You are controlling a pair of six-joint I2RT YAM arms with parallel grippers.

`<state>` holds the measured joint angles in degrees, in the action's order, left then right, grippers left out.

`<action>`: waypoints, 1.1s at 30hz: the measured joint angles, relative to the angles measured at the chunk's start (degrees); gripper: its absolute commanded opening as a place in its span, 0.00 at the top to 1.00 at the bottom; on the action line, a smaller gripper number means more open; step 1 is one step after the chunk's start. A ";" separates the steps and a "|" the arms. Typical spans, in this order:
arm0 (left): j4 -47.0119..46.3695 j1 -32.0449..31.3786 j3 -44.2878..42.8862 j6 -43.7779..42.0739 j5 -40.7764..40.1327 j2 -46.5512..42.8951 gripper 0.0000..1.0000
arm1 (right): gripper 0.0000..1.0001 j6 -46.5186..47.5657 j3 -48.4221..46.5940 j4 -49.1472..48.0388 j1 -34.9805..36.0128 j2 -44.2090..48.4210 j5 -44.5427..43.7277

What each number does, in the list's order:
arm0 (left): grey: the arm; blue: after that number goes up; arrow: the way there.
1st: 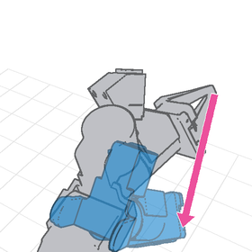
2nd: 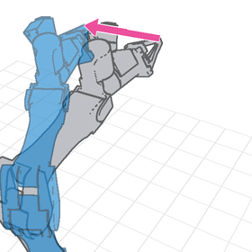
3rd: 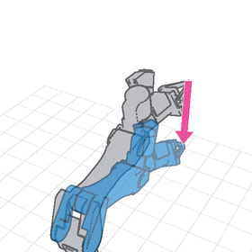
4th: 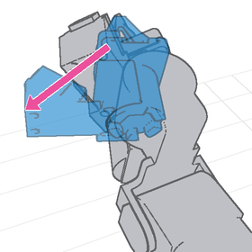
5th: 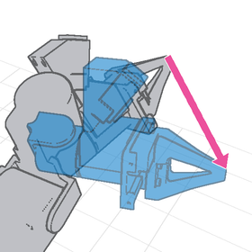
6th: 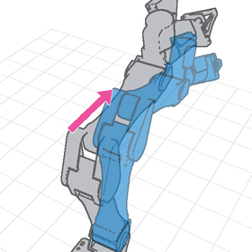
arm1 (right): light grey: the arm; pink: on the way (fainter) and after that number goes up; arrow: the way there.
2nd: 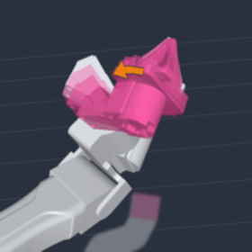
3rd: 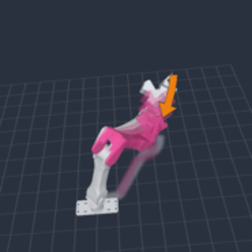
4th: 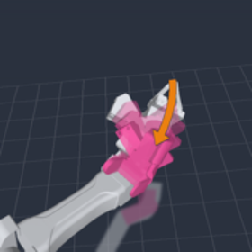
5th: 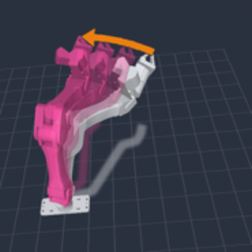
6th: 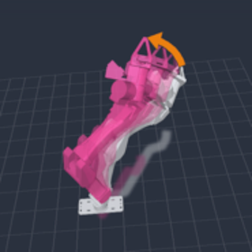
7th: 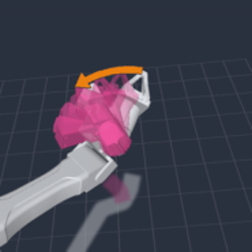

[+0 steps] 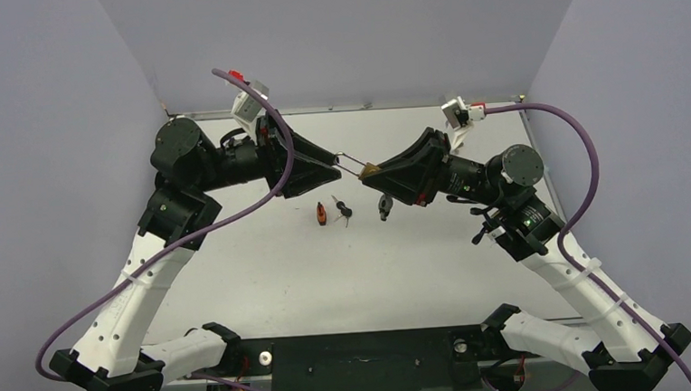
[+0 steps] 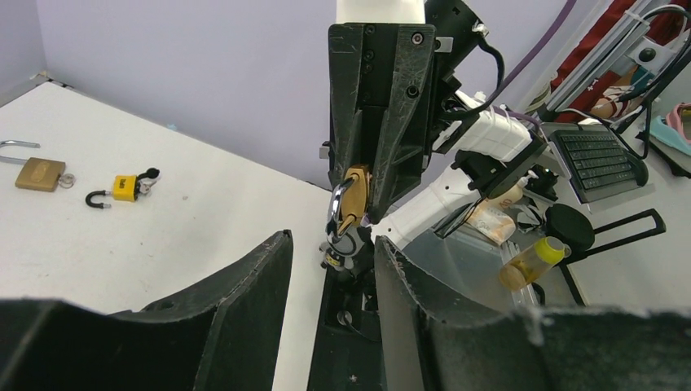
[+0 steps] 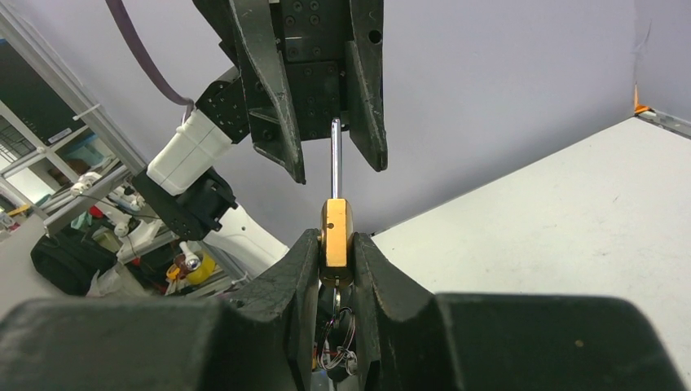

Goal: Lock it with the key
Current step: Lock the lock.

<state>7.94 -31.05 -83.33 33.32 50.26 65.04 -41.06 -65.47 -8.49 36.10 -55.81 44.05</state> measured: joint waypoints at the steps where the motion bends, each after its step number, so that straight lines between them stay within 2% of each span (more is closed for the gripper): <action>1: -0.61 0.15 0.07 0.28 0.22 0.02 0.61 | 1.00 0.00 0.00 0.00 0.02 -0.07 0.11; 5: -2.38 0.87 0.26 1.51 1.07 0.04 0.61 | 1.00 0.02 0.00 0.00 0.37 -0.59 0.31; 9: -4.50 1.57 0.55 2.71 1.49 0.39 0.69 | 1.00 0.02 0.00 0.04 0.66 -1.22 0.33; 11: -5.16 1.64 0.61 3.08 1.53 0.66 0.76 | 1.00 0.04 0.00 0.24 0.74 -1.36 0.33; 14: -5.68 1.66 1.22 3.78 1.70 0.87 0.93 | 1.00 0.22 0.00 0.44 0.74 -1.36 0.33; 16: -5.86 1.66 1.55 3.96 1.88 1.07 1.00 | 1.00 0.52 0.00 0.66 0.74 -1.36 0.31; 25: -5.99 3.34 3.26 4.22 2.75 1.18 1.00 | 0.99 2.86 0.50 2.91 -0.11 -1.40 -0.13; 26: -5.97 3.54 3.54 4.46 2.82 1.18 1.00 | 0.95 2.89 0.83 2.86 -0.44 -1.40 -0.11; 27: -5.92 3.85 4.02 4.94 2.89 1.18 1.00 | 0.86 2.91 1.29 2.58 -0.79 -1.40 -0.07; 28: -5.64 4.11 4.46 5.25 2.95 1.20 1.00 | 0.80 2.91 1.81 2.43 -0.98 -1.40 -0.07; 29: -5.31 4.26 4.74 5.49 2.97 1.22 1.00 | 0.69 2.91 2.29 2.29 -1.16 -1.40 0.00; 31: -4.74 4.57 4.90 6.01 2.99 1.29 1.00 | 0.57 3.08 2.91 2.16 -1.38 -1.38 0.15; 33: -4.87 6.45 4.85 6.45 2.23 0.92 1.00 | 0.50 3.63 4.11 2.80 -2.51 -0.33 0.37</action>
<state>3.07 -24.60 -78.48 39.77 52.49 65.95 -37.43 -61.36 -5.69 33.58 -56.14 44.42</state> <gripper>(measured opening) 0.023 0.403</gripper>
